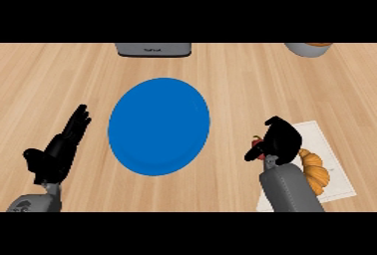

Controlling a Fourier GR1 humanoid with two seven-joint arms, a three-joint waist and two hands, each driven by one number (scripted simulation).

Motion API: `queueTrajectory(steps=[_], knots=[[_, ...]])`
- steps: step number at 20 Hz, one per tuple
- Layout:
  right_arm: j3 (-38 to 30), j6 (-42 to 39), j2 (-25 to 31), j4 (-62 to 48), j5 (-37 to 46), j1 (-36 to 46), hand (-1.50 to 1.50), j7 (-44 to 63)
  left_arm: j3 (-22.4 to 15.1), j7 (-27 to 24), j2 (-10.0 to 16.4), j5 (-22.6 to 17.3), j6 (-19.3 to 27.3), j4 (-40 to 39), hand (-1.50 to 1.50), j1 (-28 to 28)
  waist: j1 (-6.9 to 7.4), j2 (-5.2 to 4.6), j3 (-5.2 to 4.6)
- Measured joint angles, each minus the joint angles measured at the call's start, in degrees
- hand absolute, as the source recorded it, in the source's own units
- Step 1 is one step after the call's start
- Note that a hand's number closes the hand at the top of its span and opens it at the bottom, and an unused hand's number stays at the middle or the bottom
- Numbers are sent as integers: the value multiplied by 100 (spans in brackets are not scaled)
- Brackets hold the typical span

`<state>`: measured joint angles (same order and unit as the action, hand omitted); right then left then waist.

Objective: Pick the bell pepper from the placemat and place it in the plate

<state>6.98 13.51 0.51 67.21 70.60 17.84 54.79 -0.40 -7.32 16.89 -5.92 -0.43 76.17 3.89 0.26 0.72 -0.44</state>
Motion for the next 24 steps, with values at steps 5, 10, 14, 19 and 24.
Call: queueTrajectory(steps=[5, 10, 14, 19, 24], knots=[[39, 218, -2, -122, 45, -22, 150, -258, 53, -27, -81, 66, -53, -55, 0, 34, -8, 40, -32], [301, 324, 144, 72, 419, -144, 150, -399, 59, 49, -97, 95, -44, 232, 0, -214, 5, 36, -14], [658, 138, 437, 608, -82, -600, 150, -1509, 107, 48, -89, 80, -57, 257, 0, -261, -44, 28, -7], [1048, -172, 976, 1669, -923, -1427, 150, -2982, 106, 27, -131, 150, 7, 216, 0, -296, -125, -2, 17], [1137, -680, 1592, 3301, -1411, -2237, 150, -3502, 164, 37, -104, 155, -40, 258, 0, -295, -125, -31, 34]])
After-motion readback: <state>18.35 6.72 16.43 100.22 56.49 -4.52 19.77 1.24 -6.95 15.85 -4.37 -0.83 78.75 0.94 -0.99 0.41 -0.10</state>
